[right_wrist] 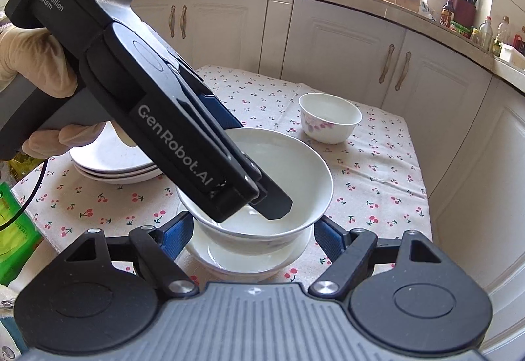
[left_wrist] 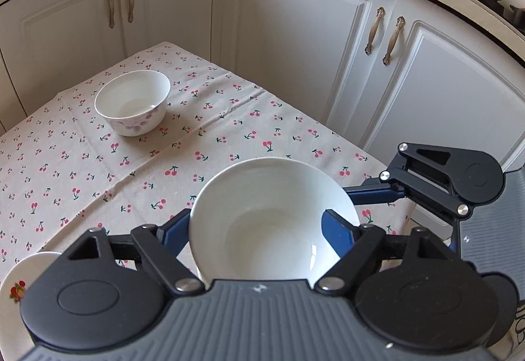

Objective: Organize plates and bowls
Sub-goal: 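Settle the floral bowl inside the white bowl and open the left gripper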

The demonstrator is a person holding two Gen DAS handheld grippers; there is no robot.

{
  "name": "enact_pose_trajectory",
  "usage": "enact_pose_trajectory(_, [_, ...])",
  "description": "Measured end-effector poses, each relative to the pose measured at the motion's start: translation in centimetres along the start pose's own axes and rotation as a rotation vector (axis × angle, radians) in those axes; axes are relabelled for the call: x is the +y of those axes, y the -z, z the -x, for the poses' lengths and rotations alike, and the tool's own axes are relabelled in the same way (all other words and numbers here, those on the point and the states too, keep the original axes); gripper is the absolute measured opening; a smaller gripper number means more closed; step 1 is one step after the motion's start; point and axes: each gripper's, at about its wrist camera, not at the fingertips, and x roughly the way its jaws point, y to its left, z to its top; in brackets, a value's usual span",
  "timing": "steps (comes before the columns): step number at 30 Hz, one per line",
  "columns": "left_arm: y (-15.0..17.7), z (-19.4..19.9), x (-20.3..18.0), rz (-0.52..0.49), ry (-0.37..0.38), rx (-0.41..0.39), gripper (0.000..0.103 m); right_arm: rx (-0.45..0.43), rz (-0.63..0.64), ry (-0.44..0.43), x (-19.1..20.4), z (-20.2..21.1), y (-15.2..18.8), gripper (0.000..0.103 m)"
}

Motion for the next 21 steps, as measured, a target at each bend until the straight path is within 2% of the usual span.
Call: enact_pose_trajectory(21, [0.6, -0.8, 0.2, 0.003, 0.003, 0.015, 0.083, 0.035, -0.028, -0.026, -0.2, -1.2, 0.6, 0.084])
